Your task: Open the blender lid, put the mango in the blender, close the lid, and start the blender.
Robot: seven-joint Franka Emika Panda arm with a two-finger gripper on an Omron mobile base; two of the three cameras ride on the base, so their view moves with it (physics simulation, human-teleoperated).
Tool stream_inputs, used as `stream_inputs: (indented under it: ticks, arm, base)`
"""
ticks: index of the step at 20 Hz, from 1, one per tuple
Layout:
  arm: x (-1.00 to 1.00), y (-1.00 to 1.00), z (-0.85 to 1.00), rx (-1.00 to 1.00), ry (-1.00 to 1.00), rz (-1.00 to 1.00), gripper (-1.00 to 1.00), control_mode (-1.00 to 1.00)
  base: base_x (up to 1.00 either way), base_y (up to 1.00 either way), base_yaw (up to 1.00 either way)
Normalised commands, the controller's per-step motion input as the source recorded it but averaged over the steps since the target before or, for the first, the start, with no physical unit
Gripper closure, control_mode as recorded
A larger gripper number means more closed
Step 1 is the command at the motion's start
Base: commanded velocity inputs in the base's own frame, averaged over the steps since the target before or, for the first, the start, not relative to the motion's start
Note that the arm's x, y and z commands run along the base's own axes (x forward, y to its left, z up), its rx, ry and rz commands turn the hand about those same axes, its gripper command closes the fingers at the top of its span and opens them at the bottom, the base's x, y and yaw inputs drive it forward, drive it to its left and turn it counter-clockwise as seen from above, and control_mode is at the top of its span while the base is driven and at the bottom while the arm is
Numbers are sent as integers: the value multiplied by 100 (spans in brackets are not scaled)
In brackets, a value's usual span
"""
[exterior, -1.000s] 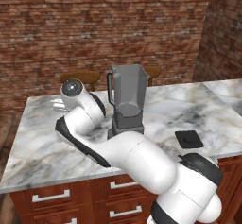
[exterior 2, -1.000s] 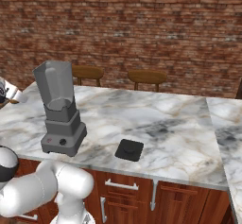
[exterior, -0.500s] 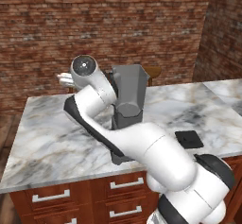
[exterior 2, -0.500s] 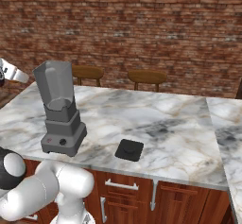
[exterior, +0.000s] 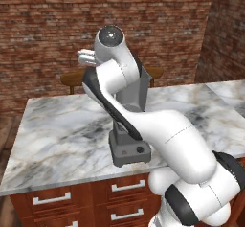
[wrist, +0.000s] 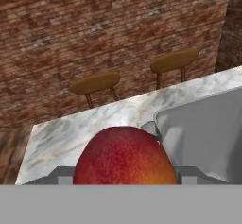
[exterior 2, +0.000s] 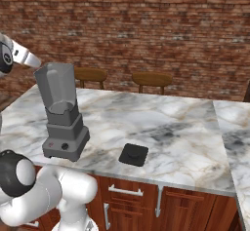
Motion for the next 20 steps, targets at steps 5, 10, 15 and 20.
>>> stream_inputs:
  ticks: [5, 10, 15, 20]
  arm:
    - [5, -64, 0, 4, 13, -3, 100, -100]
    - [19, -58, 0, 5, 13, 0, 100, -100]
    - [28, -35, -9, 2, 15, 0, 100, -100]
    - [25, -6, -49, 0, 17, 0, 100, -100]
  base:
    - [0, 0, 0]
    - [0, 0, 0]
    - [0, 0, 0]
    - [0, 0, 0]
